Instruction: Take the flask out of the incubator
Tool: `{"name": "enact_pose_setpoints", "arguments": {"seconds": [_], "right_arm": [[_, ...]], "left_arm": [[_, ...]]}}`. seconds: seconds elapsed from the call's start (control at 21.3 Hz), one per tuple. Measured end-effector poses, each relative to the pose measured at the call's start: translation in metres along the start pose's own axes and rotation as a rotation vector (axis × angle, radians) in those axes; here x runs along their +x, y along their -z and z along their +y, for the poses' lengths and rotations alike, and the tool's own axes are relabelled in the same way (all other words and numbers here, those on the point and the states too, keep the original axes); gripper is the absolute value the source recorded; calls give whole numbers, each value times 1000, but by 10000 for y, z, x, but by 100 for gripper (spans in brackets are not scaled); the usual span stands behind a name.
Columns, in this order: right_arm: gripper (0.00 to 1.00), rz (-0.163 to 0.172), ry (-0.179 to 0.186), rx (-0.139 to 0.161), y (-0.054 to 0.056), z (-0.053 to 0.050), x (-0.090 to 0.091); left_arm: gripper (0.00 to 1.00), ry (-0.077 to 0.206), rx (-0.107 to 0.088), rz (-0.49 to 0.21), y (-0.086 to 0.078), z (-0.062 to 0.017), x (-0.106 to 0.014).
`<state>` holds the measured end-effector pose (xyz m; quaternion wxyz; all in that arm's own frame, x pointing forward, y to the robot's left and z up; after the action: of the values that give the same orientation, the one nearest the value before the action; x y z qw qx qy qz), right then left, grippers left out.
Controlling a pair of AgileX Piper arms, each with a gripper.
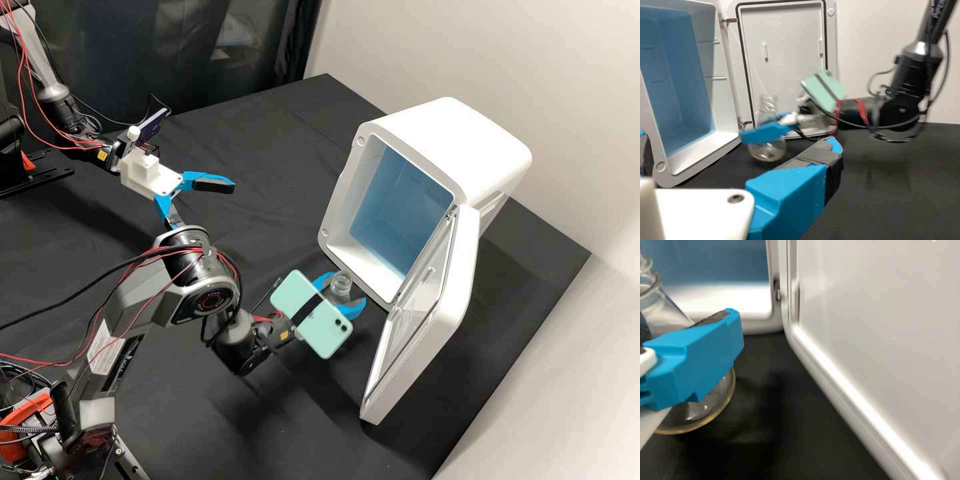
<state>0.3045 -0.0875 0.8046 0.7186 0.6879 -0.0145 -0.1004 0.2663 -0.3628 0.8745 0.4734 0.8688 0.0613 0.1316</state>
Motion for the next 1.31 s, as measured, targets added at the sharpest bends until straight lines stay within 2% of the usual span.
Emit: {"name": "enact_pose_setpoints", "arguments": {"seconds": [0.09, 0.23, 0.56, 0.84, 0.89, 1.31], "right_arm": [[0, -18, 45, -3, -87, -46, -135], [0, 4, 69, 0, -130, -90, -307], [0, 35, 52, 13, -160, -168, -332], [0, 41, 49, 20, -187, -191, -307], [100, 41, 49, 20, -187, -191, -307], [100, 36, 56, 23, -202, -209, -304]], "left_arm": [[100, -5, 1, -1, -3, 13, -4], [100, -22, 2, -5, -11, 46, -11], [100, -30, 1, -7, -15, 47, -36], [100, -30, 1, -7, -15, 47, -36], [100, -30, 1, -7, -15, 47, -36], [100, -19, 0, -5, -13, 22, -57]]}}
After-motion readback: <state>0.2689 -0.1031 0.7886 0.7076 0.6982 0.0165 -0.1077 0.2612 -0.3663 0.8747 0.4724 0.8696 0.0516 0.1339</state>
